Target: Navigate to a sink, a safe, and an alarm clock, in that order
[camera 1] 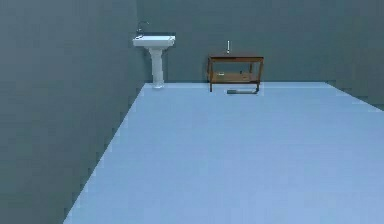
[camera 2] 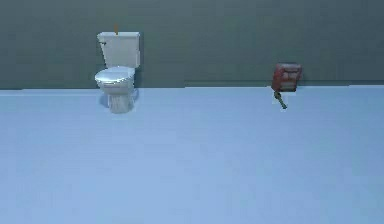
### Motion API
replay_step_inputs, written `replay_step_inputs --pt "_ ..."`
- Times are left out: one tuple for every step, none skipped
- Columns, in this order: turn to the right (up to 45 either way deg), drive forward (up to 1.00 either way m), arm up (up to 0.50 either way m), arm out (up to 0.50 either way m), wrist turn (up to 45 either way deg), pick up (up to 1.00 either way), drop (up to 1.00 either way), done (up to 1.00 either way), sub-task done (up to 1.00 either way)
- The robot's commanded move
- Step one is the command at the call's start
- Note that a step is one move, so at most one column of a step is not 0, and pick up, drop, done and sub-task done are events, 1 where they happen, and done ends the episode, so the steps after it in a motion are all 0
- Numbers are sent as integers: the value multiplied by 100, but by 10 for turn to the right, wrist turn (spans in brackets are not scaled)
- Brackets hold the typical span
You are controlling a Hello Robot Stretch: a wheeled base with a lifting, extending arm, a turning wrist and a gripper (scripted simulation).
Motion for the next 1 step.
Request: replay_step_inputs --pt "0 100 0 0 0 0 0 0 0"
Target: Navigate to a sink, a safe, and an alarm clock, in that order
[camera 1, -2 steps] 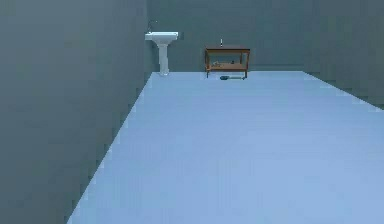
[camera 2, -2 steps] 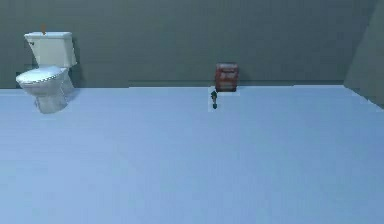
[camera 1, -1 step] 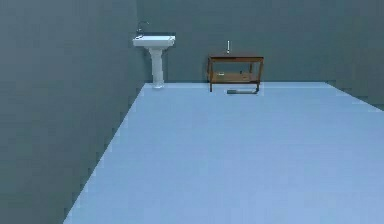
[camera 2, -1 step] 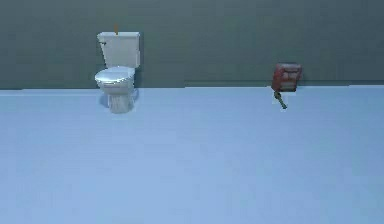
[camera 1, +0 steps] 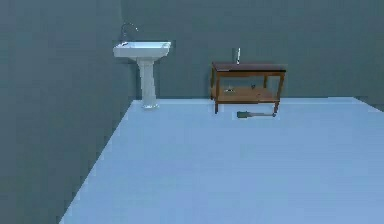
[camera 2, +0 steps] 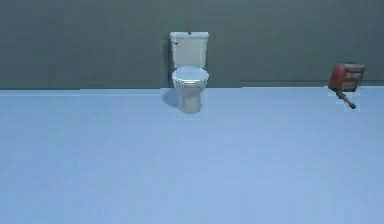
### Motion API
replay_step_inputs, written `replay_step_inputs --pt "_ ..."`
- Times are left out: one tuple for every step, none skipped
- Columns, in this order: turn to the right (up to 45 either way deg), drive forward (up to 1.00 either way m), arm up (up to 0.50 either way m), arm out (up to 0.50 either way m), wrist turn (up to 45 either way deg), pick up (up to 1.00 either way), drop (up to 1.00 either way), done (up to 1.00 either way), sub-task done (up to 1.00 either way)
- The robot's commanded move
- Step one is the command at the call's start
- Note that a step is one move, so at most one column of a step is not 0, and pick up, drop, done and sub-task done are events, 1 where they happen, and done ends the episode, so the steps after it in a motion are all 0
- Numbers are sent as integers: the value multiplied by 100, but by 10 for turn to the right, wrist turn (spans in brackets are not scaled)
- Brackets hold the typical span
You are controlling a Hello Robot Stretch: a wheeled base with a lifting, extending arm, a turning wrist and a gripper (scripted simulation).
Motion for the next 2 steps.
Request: replay_step_inputs --pt "0 100 0 0 0 0 0 0 0" --pt "-30 0 0 0 0 0 0 0 0"
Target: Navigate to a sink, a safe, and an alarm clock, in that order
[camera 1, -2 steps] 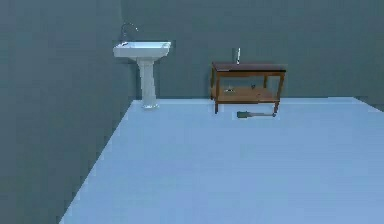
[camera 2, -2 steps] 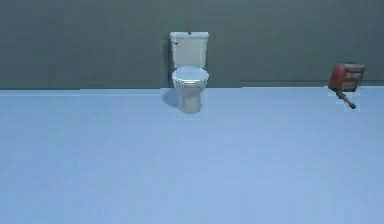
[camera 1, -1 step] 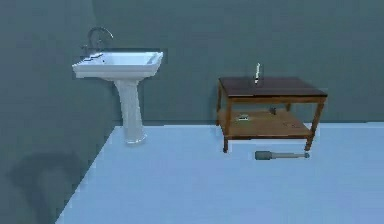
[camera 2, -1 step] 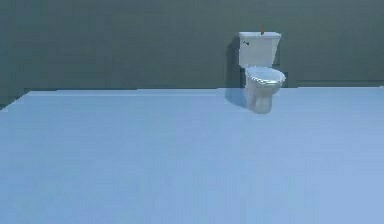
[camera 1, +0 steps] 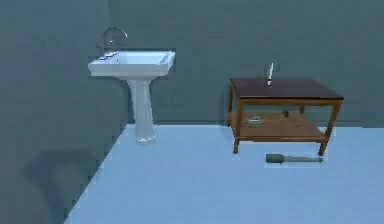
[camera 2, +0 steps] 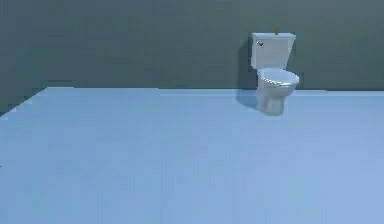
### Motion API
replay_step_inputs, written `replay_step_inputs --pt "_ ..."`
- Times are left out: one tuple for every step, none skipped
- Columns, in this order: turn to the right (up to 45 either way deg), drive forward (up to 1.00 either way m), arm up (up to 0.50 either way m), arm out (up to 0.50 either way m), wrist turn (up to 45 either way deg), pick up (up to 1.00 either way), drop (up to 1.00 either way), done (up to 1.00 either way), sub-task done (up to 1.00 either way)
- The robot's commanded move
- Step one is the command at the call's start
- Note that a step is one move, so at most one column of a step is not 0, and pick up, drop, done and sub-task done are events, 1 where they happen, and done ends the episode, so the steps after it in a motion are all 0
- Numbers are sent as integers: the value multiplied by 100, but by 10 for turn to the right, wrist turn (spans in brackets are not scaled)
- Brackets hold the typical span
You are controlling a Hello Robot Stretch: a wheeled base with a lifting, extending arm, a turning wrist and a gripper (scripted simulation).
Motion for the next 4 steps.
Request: replay_step_inputs --pt "0 100 0 0 0 0 0 0 0" --pt "-240 0 0 0 0 0 0 0 0" --pt "0 0 0 0 0 0 0 0 100" --pt "-450 0 0 0 0 0 0 0 0"
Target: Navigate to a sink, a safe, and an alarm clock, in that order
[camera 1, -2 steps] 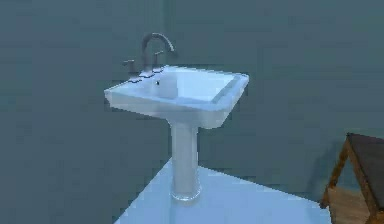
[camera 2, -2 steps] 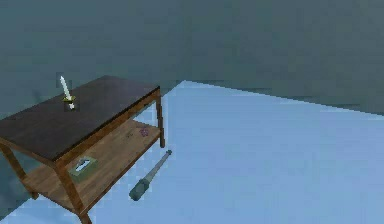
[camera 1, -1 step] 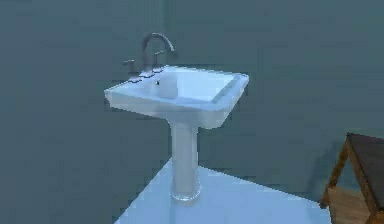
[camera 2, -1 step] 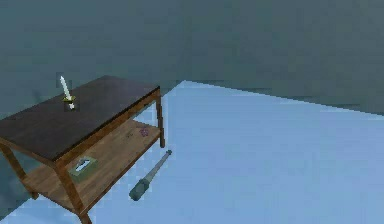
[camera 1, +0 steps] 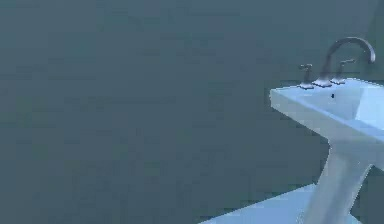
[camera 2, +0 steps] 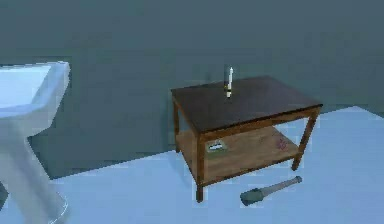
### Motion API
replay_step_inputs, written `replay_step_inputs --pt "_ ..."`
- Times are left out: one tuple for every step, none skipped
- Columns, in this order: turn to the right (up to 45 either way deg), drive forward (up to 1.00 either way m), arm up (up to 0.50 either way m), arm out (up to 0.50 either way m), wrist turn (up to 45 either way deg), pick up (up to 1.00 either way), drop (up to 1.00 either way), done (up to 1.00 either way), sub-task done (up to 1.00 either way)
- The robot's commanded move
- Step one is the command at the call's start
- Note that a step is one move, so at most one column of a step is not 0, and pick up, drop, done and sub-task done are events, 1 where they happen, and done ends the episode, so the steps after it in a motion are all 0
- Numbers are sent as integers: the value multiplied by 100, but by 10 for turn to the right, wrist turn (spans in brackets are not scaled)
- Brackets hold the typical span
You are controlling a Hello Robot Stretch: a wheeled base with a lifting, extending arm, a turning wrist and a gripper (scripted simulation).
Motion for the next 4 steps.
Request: replay_step_inputs --pt "-450 0 0 0 0 0 0 0 0" --pt "-450 0 0 0 0 0 0 0 0" --pt "-150 0 0 0 0 0 0 0 0" --pt "0 100 0 0 0 0 0 0 0"
